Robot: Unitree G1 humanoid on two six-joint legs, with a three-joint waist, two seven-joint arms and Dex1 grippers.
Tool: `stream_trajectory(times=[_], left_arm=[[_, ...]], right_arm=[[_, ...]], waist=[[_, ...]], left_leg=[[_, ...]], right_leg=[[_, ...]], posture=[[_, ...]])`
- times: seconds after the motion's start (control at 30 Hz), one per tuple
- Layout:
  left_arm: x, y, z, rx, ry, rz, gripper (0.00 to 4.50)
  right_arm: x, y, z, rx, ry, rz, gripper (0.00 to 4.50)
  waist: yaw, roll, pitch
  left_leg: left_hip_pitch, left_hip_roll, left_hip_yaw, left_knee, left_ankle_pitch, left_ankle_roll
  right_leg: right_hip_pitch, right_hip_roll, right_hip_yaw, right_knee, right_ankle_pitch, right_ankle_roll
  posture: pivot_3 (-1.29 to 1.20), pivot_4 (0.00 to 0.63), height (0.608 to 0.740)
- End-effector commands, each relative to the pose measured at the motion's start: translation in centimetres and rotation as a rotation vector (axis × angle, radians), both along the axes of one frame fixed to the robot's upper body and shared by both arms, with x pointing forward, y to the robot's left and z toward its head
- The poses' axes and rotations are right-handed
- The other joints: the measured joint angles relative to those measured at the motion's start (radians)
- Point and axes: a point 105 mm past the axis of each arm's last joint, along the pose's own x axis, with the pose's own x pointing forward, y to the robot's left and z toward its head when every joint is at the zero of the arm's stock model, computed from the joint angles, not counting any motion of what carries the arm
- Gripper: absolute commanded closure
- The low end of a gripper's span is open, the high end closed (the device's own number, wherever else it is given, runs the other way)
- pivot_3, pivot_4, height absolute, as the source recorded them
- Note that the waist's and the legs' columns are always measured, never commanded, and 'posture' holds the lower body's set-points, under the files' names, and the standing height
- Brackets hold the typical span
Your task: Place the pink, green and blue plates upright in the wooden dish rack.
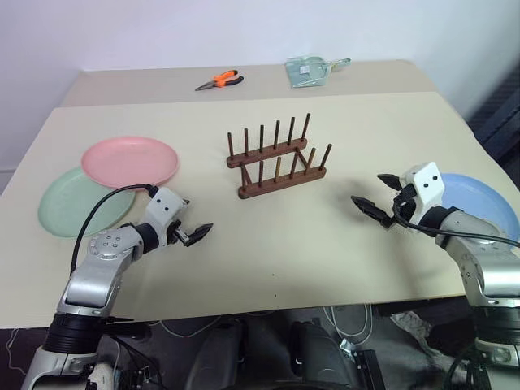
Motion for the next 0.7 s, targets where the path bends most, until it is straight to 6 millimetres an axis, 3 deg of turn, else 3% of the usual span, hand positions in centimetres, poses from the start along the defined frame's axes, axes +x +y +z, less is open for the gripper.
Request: stream_trajectory(times=[0.03, 0.3, 0.57, 0.7], left_arm=[[0.5, -0.1, 0.5, 0.009, -0.040, 0.003, 0.00], [1.6, -2.8, -0.2, 0.008, -0.010, -0.103, 0.00], [5.9, -8.3, -0.9, 0.064, -0.027, -0.230, 0.00], [6.5, -10.5, -1.9, 0.071, 0.011, -0.328, 0.00]], right_arm=[[0.3, 0.2, 0.8, -0.010, -0.044, 0.006, 0.24], [-0.8, 1.5, -0.4, -0.009, 0.028, 0.075, 0.24], [-2.8, 3.3, -1.9, -0.035, 0.014, 0.022, 0.24], [-3.8, 3.5, -1.9, -0.038, -0.001, -0.038, 0.24]], waist=[[0.000, 0.000, 0.000], [0.003, 0.000, 0.000], [0.037, 0.001, -0.001], [0.047, 0.000, -0.001]], left_leg=[[0.000, 0.000, 0.000, 0.000, 0.000, 0.000], [0.000, 0.000, 0.000, 0.001, 0.000, 0.000], [0.000, -0.001, 0.000, 0.004, 0.000, 0.000], [0.000, -0.002, 0.000, 0.005, 0.000, 0.002]], right_leg=[[0.000, 0.000, 0.000, 0.000, 0.000, 0.000], [0.000, 0.000, 0.000, 0.001, 0.000, 0.000], [0.002, 0.000, -0.001, 0.001, 0.001, 0.001], [0.002, 0.000, -0.001, 0.001, 0.001, 0.002]], posture=[[0.00, 0.150, 0.719], [0.00, 0.150, 0.719], [0.00, 0.150, 0.719], [0.00, 0.150, 0.719]])
